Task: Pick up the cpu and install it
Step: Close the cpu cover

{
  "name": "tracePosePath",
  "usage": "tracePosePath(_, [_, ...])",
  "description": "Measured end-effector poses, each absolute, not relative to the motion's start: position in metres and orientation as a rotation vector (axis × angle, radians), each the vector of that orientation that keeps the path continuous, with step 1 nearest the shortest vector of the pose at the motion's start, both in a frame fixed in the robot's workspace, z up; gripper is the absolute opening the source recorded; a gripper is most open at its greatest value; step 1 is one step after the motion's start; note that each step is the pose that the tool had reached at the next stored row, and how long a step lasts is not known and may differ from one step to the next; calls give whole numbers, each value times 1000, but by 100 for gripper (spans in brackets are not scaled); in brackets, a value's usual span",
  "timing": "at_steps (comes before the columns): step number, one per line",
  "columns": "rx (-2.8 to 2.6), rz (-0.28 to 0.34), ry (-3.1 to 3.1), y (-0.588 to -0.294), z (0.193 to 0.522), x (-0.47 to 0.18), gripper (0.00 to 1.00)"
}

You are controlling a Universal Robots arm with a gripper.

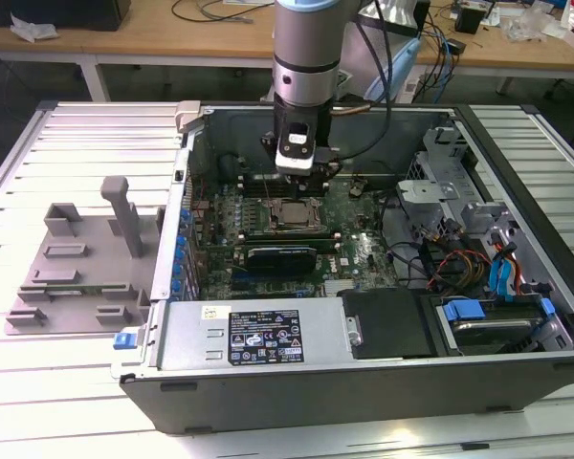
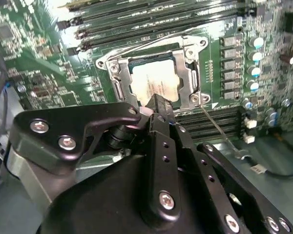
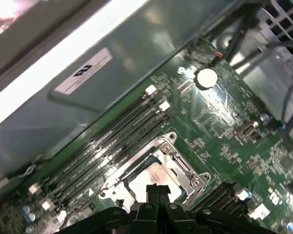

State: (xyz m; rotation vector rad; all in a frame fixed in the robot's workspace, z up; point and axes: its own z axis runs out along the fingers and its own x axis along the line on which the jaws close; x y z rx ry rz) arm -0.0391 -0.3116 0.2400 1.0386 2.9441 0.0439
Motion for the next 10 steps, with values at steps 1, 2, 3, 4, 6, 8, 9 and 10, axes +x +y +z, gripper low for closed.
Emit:
tracePosePath(1, [961,44,2971,-312,240,-39,11])
tracePosePath(2, [923,45,2983,-312,240,-39,11])
tracePosePath(3, [869,45,3000,-312,240,-39,11])
tracePosePath(4, [812,45,3017,-312,240,-39,11])
tracePosePath(6, [676,46,3051,-312,240,-39,11])
tracePosePath(8, [613,46,3065,-312,240,-39,11])
tracePosePath(9, [528,47,3082,-312,240,-39,11])
tracePosePath(10, [461,47,3093,-312,240,-39,11])
